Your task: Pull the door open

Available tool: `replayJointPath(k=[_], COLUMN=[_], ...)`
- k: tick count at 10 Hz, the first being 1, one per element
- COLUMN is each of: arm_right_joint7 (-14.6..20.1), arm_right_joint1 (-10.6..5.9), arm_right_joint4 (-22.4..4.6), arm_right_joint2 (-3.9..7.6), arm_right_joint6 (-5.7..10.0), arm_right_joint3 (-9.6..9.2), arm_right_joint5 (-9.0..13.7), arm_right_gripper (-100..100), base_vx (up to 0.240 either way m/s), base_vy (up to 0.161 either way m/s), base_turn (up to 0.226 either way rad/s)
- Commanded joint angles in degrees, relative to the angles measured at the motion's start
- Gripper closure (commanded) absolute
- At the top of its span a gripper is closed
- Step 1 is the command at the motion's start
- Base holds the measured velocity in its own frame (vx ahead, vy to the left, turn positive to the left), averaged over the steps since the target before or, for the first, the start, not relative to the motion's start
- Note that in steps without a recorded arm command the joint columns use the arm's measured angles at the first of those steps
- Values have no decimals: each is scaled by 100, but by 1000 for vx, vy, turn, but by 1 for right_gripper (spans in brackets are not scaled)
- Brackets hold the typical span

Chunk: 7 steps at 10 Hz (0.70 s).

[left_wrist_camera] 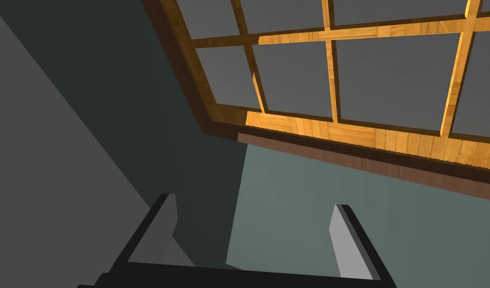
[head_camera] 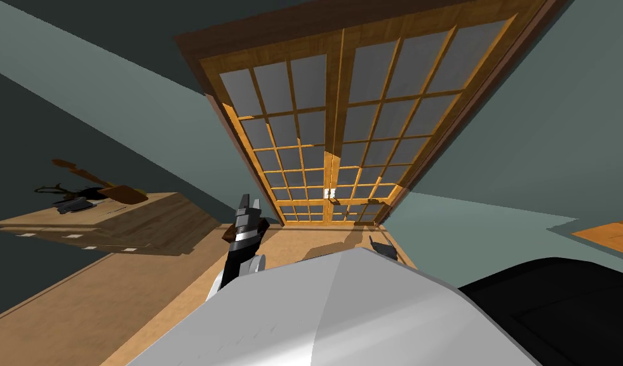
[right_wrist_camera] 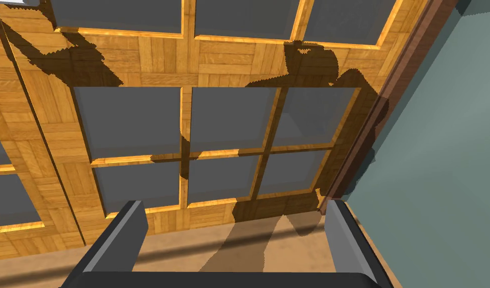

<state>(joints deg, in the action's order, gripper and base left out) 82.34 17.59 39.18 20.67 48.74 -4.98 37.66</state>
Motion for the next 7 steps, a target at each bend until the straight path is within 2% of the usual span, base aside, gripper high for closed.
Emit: replayJointPath(k=[1, 7], arm_right_joint7=[-16, -21], arm_right_joint1=[-70, -496], arm_right_joint4=[64, 273], arm_right_joint2=[-32, -141], arm_right_joint6=[-1, 10], arm_right_joint3=[-9, -99], arm_right_joint5=[-9, -71], arm_right_gripper=[-100, -100], base_vx=[183, 189], base_vy=[-19, -21], base_turn=[74, 86])
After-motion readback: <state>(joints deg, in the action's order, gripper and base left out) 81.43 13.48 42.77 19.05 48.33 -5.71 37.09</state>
